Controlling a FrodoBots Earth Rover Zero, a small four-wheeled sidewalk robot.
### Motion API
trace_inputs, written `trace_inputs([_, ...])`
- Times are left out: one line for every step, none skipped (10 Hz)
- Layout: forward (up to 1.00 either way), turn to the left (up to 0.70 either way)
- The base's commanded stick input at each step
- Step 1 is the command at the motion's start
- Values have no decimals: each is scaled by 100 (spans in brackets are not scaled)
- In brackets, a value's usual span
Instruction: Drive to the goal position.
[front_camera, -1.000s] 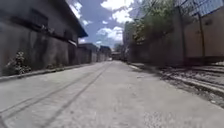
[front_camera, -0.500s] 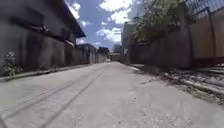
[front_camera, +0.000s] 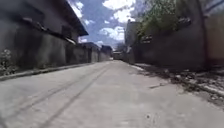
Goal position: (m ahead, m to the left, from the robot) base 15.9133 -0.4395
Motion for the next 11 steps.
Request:
trace_inputs([100, 0])
trace_inputs([100, 0])
trace_inputs([100, 0])
trace_inputs([100, 0])
trace_inputs([100, 0])
trace_inputs([100, 0])
trace_inputs([100, 0])
trace_inputs([100, 0])
trace_inputs([100, 0])
trace_inputs([100, 0])
trace_inputs([100, 0])
